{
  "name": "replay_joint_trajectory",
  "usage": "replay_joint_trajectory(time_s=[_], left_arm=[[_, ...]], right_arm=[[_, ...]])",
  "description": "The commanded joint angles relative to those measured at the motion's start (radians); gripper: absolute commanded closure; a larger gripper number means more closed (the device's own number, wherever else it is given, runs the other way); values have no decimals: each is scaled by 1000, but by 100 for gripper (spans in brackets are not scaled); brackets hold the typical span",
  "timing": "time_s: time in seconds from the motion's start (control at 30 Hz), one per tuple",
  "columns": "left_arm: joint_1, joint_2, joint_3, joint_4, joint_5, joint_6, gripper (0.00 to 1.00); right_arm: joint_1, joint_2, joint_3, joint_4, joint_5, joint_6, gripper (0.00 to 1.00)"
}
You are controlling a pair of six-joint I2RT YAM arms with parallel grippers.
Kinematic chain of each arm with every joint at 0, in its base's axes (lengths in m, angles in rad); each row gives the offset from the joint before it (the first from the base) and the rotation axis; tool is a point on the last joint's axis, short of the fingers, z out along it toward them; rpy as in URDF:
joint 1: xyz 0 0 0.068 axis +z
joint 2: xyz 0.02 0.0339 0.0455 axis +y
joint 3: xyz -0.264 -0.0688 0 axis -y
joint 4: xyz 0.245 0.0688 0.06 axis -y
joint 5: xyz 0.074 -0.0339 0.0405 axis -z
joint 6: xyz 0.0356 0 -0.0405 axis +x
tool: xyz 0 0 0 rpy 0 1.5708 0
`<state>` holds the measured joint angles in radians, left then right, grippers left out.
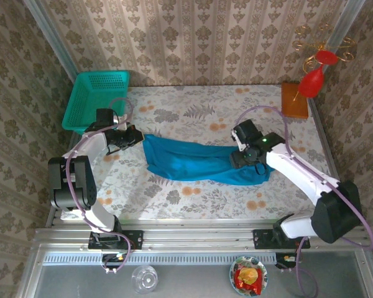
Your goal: Fold the inside-out t-shirt
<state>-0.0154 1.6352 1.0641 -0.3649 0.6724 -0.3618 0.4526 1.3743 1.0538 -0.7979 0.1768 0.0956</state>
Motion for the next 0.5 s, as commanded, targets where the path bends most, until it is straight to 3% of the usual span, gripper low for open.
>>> replay_joint_trajectory(time_s=[0.0,0.33,0.4,0.47], left_arm=[[-3,-24,-3,6,2,25,100],[-3,-37,-4,10,6,18,100],[-1,-41,-7,16,9,13,100],[-3,-47,-7,17,9,10,100]], right_arm=[[22,63,11,41,132,-68,31],[42,266,100,15,224,-108,35],[43,288,124,4,246,-102,42],[43,290,143,-1,258,-92,57]])
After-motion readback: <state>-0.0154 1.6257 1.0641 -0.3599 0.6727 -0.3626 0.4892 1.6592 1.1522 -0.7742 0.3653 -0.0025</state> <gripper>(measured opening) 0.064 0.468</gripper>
